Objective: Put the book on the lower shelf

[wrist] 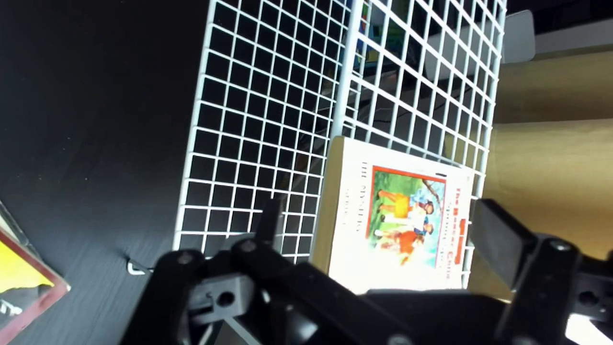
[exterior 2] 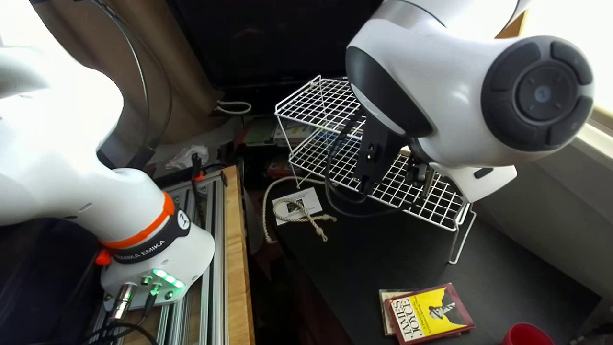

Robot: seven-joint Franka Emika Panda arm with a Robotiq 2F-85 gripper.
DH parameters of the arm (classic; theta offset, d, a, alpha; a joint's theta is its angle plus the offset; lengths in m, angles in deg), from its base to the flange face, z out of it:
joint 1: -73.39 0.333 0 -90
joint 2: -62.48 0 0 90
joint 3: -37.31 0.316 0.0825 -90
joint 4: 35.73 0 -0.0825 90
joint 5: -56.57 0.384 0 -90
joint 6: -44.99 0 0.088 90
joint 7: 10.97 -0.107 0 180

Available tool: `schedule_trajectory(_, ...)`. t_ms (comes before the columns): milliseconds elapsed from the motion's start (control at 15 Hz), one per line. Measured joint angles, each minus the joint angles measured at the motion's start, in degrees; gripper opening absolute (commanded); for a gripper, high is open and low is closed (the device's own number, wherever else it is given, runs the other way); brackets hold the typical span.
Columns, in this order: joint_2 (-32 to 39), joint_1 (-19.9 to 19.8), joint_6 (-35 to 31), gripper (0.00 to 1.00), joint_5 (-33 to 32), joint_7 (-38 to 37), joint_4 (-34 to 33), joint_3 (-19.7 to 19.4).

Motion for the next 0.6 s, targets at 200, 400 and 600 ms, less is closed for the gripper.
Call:
schedule_trajectory(200, 5.3, -1.6, 2.6, 1.00, 1.9, 1.4, -3.7, 1.5)
schedule_trajectory(400, 9.8, -2.8, 4.1, 1.00, 3.3, 2.4, -7.1, 2.7)
schedule_trajectory(600, 13.3, -3.5, 4.7, 0.66, 3.8, 2.8, -9.8, 3.5)
